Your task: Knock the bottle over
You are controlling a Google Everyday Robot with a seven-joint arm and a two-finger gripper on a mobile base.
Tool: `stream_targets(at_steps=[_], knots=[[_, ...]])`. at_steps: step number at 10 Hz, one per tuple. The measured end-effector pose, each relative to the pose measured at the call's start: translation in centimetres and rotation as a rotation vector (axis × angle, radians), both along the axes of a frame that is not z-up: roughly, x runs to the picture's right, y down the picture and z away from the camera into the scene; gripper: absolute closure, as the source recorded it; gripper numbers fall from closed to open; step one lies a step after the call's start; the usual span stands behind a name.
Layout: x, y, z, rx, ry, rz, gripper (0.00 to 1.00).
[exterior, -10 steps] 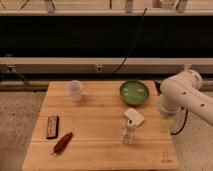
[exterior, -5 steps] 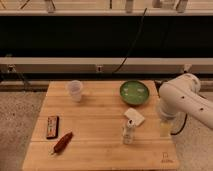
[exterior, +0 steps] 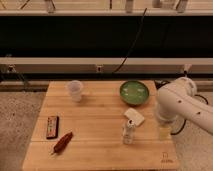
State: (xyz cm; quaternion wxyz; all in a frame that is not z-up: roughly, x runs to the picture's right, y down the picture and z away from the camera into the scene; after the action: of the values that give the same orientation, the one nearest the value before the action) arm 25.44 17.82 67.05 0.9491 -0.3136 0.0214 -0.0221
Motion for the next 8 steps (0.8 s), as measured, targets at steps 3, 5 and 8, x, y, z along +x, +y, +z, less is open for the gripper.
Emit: stream_targets(at_steps=[3, 5, 8], knots=[[-0.8, 0.8, 0.0, -0.011, -0.016, -0.022, 0.2], [-1.5, 1.2, 0.1, -0.017, -0.022, -0.032, 0.2], [-2.5, 1.5, 0.2, -0.022, -0.039, -0.055, 0.3]])
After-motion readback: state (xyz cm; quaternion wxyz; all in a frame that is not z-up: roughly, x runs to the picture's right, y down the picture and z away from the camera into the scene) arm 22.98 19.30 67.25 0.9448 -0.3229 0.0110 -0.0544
